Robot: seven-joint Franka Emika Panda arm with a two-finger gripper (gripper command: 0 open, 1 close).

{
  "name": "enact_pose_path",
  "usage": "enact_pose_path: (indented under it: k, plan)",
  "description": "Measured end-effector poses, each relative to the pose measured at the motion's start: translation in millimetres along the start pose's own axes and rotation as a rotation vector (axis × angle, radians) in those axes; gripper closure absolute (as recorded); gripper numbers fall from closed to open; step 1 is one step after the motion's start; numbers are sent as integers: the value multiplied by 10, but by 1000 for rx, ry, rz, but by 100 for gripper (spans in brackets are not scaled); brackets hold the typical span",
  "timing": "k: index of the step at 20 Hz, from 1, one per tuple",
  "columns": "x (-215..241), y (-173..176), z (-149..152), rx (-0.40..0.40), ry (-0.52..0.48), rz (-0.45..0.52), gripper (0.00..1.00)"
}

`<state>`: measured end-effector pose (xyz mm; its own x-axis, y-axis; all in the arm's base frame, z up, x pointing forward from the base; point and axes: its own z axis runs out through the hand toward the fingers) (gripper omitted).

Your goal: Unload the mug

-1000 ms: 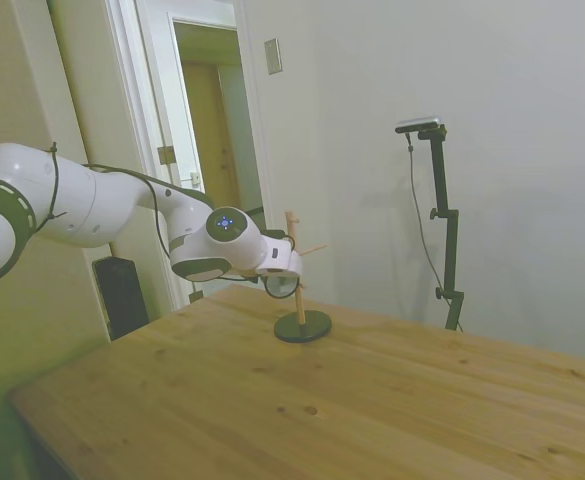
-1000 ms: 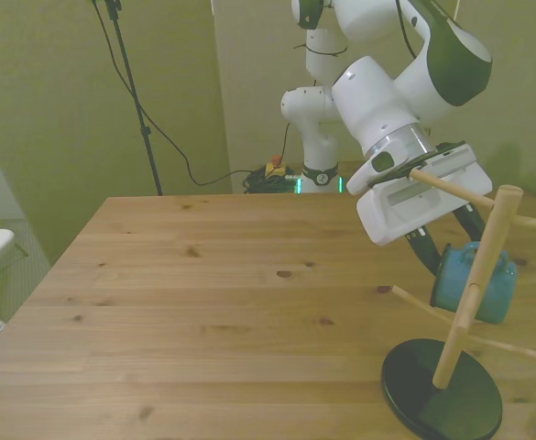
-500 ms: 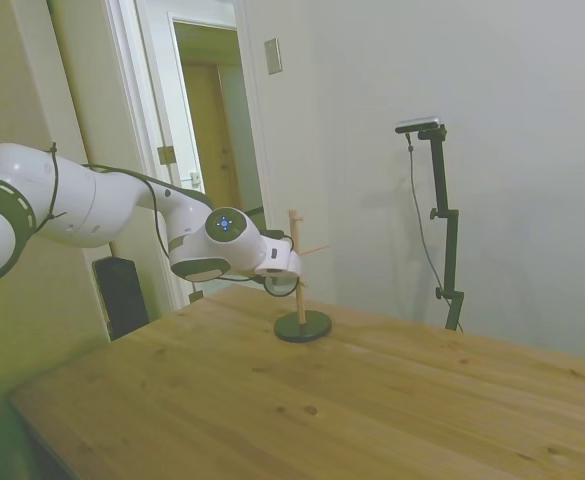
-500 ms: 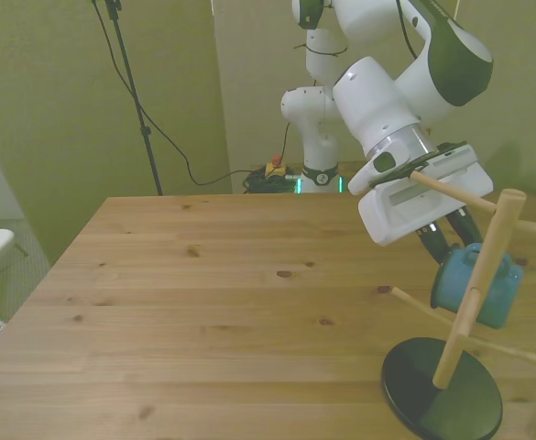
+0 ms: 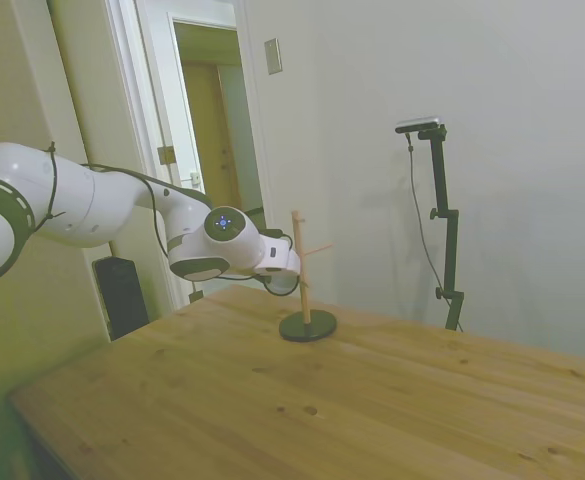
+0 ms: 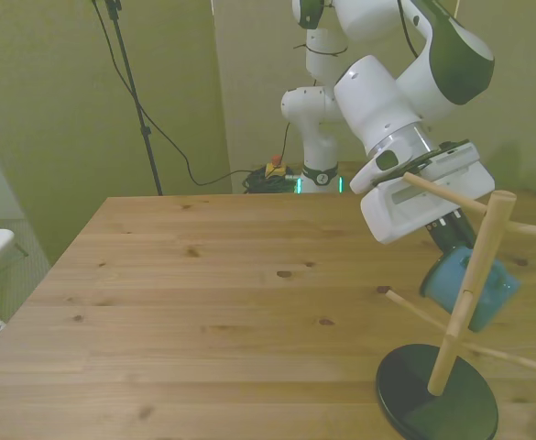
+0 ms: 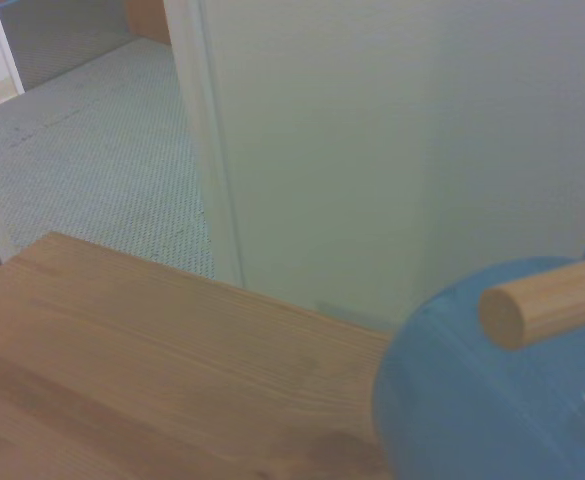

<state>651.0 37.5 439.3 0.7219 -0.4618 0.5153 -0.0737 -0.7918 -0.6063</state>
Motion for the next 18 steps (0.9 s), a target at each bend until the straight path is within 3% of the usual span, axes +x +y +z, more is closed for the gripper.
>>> enact_pose_path:
  k: [18]
  plan:
    - [-321, -413, -145, 33, -19, -36, 100]
